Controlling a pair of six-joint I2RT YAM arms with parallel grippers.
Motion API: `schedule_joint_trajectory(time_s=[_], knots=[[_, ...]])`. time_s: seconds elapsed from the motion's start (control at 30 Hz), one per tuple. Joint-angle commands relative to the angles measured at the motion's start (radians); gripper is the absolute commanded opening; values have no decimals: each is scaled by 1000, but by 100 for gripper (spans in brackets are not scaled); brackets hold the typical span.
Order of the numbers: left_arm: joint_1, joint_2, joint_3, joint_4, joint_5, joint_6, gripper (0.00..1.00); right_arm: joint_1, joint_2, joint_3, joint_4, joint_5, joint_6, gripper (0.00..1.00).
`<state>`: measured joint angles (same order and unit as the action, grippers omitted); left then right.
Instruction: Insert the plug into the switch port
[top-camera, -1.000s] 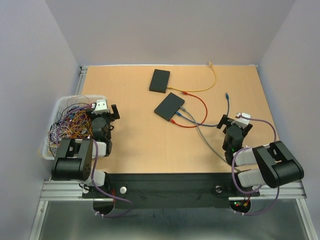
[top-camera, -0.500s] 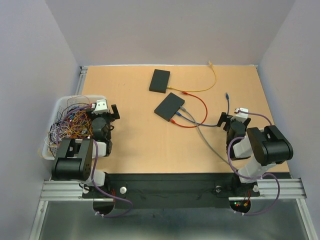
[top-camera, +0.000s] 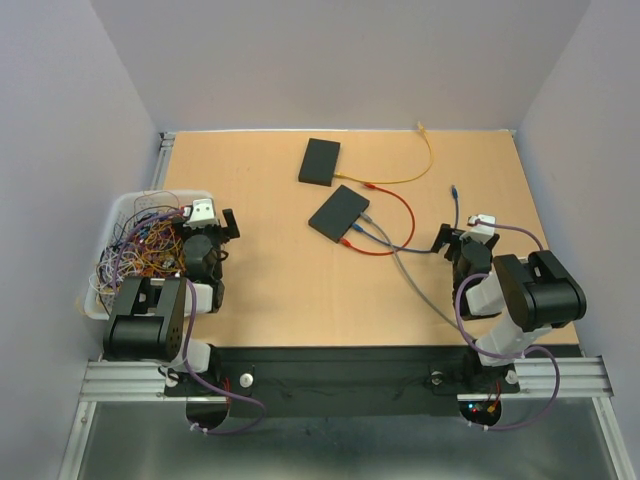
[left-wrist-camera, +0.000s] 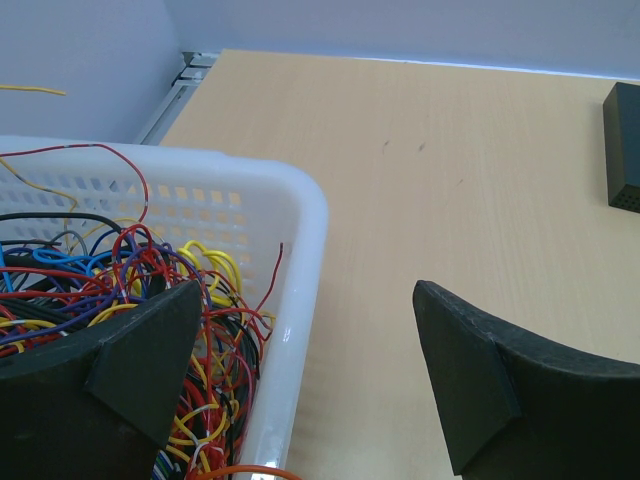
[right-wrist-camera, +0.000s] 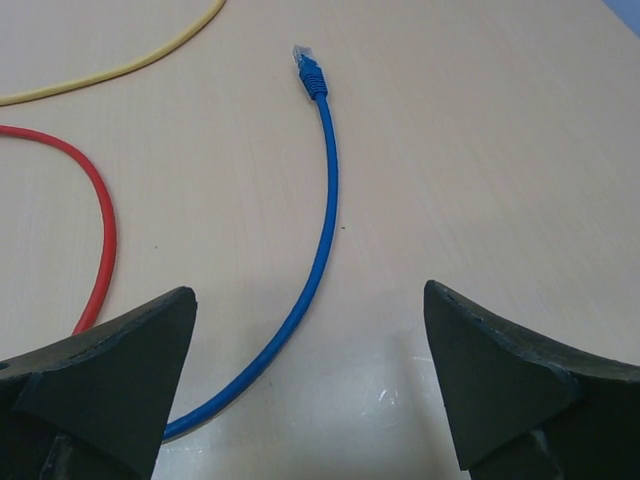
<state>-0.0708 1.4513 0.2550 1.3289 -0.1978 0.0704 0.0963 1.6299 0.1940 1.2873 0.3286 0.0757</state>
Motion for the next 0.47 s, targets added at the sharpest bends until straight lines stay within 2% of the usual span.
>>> schedule_joint_trajectory(time_s=[0.0, 0.43], knots=[[2, 6, -11, 214, 0, 6, 99, -6, -12, 5, 115, -5, 1, 100], [3, 4, -13, 214, 0, 6, 99, -13, -15, 15, 87, -20, 7, 100]])
